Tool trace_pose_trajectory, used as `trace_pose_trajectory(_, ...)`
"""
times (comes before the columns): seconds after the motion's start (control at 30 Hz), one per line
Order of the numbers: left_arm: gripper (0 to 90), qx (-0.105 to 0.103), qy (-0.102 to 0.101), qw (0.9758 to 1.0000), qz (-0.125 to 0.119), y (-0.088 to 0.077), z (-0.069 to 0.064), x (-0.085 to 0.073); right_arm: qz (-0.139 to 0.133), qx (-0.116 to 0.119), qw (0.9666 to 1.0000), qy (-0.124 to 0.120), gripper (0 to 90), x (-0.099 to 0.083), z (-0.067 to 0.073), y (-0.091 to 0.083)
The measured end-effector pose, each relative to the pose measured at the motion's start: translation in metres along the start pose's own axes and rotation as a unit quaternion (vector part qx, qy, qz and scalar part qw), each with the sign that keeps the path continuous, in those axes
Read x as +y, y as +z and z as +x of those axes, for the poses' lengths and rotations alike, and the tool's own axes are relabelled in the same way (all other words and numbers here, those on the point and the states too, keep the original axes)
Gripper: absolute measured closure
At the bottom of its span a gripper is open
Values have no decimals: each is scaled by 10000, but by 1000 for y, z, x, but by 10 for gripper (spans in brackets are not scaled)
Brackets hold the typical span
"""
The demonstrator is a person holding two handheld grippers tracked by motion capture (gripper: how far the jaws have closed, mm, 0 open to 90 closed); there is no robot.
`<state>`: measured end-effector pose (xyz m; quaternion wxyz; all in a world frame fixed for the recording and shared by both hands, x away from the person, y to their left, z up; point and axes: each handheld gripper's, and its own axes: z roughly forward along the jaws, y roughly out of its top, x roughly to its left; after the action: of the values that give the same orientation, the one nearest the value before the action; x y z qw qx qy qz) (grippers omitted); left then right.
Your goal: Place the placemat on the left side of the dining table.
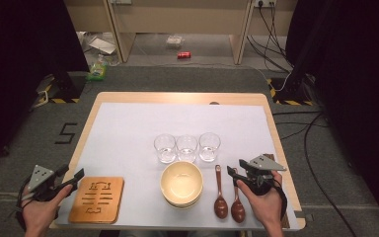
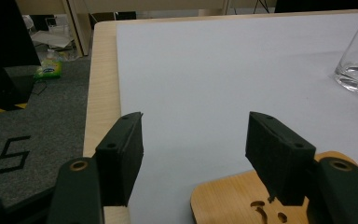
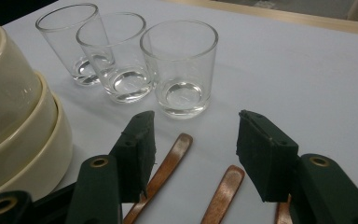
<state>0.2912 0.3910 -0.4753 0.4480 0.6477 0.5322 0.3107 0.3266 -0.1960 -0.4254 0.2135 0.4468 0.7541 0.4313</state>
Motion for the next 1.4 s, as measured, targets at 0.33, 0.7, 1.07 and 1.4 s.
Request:
trace_pose_trajectory(0.33, 331, -21, -100, 9999, 9, -1, -1, 1, -64, 139, 9999, -45, 456, 5, 2, 4)
trace_pose_trajectory(0.7, 281, -282, -113, 9993, 202, 2, -1, 2, -330, 556, 9971, -408, 423, 32, 43, 7)
trace_pose_trajectory(1.07, 284, -367, -139, 9990, 226, 4, -4, 2, -308, 1152, 9896, -798, 406, 51, 90, 30)
trace_pose_trajectory(1.4, 283, -351, -158, 9990, 236, -1, -4, -1, -193, 1555, 9826, -997, 407, 62, 129, 44)
